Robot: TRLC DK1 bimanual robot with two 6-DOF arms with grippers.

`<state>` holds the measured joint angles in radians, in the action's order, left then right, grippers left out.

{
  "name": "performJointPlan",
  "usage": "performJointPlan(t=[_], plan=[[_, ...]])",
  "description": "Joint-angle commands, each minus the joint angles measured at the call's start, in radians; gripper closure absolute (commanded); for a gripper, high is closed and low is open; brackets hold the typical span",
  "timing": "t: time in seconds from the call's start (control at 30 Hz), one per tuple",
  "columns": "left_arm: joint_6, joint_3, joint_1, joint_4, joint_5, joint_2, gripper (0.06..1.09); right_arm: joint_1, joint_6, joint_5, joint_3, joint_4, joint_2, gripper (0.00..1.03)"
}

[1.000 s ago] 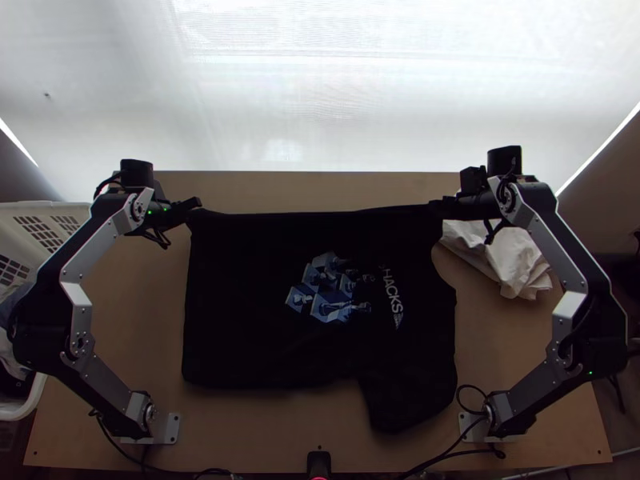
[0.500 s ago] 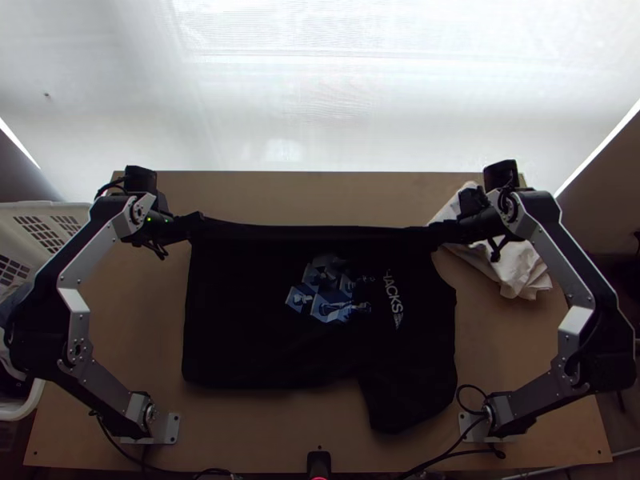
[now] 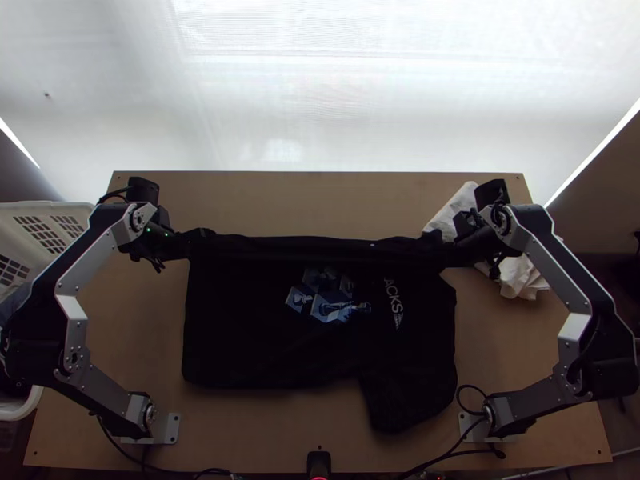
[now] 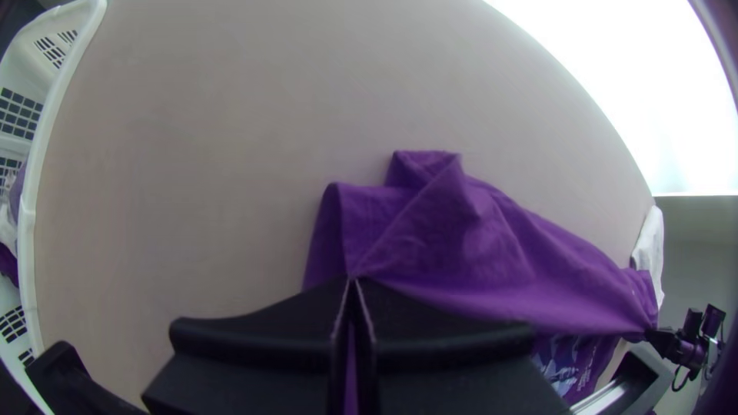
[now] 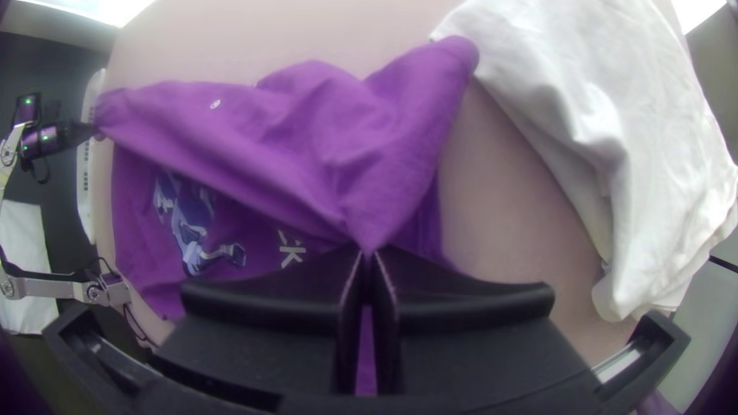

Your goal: Fold the t-shirt

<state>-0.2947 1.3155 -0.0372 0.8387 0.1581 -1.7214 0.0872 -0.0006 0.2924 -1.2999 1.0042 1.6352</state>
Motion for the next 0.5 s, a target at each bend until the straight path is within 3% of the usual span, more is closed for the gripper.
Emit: performJointPlan(t=[0.0, 0.2, 0.27, 0.3, 0.37, 0.4, 0.47], plan=[[0.002, -0.062, 0.013, 0.033, 0.001, 0.017, 1.05, 0.023, 0.008, -0.036, 0.053, -0.003, 0.002, 1.0], [0.0, -0.154, 0.051, -0.016, 0.003, 0.019, 1.05, 0.037, 0.024, -0.05, 0.125, -0.087, 0.017, 1.0], [-0.001, -0.173, 0.06, -0.069, 0.003, 0.019, 1.05, 0.039, 0.036, -0.058, 0.126, -0.102, 0.015, 0.92], [-0.004, -0.179, 0.062, -0.09, 0.003, 0.022, 1.05, 0.042, 0.042, -0.068, 0.122, -0.102, 0.015, 0.83], [-0.008, -0.199, 0.063, -0.145, 0.003, 0.032, 1.03, 0.043, 0.044, -0.082, 0.117, -0.096, 0.005, 0.55], [0.002, -0.2, 0.071, -0.141, 0.004, 0.045, 0.96, 0.046, 0.045, -0.101, 0.117, -0.084, -0.006, 0.4], [0.017, -0.217, 0.083, -0.138, 0.003, 0.088, 0.66, 0.06, 0.042, -0.153, 0.116, -0.039, -0.025, 0.11]])
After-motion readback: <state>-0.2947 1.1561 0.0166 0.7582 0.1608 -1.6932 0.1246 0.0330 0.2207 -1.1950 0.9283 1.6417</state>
